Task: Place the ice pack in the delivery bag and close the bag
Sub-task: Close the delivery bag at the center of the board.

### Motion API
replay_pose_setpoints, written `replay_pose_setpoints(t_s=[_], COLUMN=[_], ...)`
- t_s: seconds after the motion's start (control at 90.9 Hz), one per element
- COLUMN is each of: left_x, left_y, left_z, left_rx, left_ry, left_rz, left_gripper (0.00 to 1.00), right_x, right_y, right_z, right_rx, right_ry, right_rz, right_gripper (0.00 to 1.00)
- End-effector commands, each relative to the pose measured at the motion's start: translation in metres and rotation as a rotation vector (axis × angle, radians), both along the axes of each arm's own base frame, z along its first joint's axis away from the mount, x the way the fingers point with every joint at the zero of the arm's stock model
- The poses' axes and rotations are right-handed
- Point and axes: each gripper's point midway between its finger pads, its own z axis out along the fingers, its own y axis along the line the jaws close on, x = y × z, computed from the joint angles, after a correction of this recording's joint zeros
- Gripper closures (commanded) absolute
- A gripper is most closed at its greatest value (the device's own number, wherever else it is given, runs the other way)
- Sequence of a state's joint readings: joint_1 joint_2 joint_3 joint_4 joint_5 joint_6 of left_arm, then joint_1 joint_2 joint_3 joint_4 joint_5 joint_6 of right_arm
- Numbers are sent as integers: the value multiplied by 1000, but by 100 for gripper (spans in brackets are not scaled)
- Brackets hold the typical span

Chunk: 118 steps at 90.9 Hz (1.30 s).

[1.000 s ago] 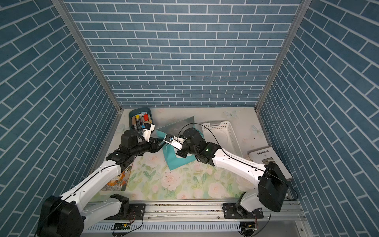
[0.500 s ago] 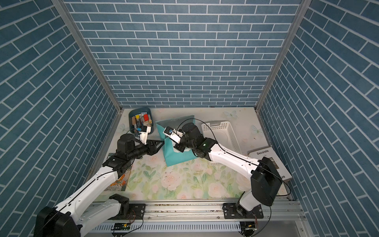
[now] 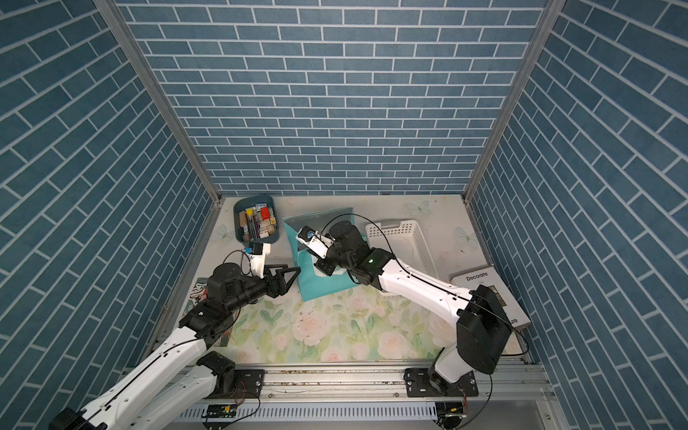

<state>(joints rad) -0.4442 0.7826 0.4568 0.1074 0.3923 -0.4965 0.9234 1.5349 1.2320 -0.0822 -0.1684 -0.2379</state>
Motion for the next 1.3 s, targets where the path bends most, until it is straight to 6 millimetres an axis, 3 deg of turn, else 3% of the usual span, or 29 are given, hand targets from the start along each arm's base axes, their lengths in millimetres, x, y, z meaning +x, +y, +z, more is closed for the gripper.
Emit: replay_pose_setpoints(t_s=[0.0,0.286,0.506,0.594,0.649,0.847,0.968,1.056,1.144,1.287], left_x=[11,29,37,36,34,28,24,22,22,21], left_y=[-3,-24,-36,-36,-35,-28,-24,-22,-21,-22], left_z=[19,10,4,2,1,-2,-4,-4,-2,-4], left_rx=[-34,-37,-18,-13,-12,-20,-51,-73,-97,-102], left_ry=[-75,-33,13,19,21,29,26,26,21,28], left_rz=[34,14,-6,-7,-5,15,31,43,49,48], left_gripper=[26,33,54,62,68,73,74,74,74,74], right_x=[0,-8,-11,-11,-13,-17,-7,6,18,16], right_y=[4,1,-6,-12,-16,-25,-26,-22,-23,-9], right_z=[19,18,18,26,33,72,95,100,92,89], right_rx=[58,62,40,50,65,176,281,328,331,368], right_ry=[42,101,149,158,165,253,431,624,835,1087], right_rz=[-8,-7,-35,-67,-81,-155,-270,-348,-448,-478], right_gripper=[100,97,83,75,66,50,37,36,39,39])
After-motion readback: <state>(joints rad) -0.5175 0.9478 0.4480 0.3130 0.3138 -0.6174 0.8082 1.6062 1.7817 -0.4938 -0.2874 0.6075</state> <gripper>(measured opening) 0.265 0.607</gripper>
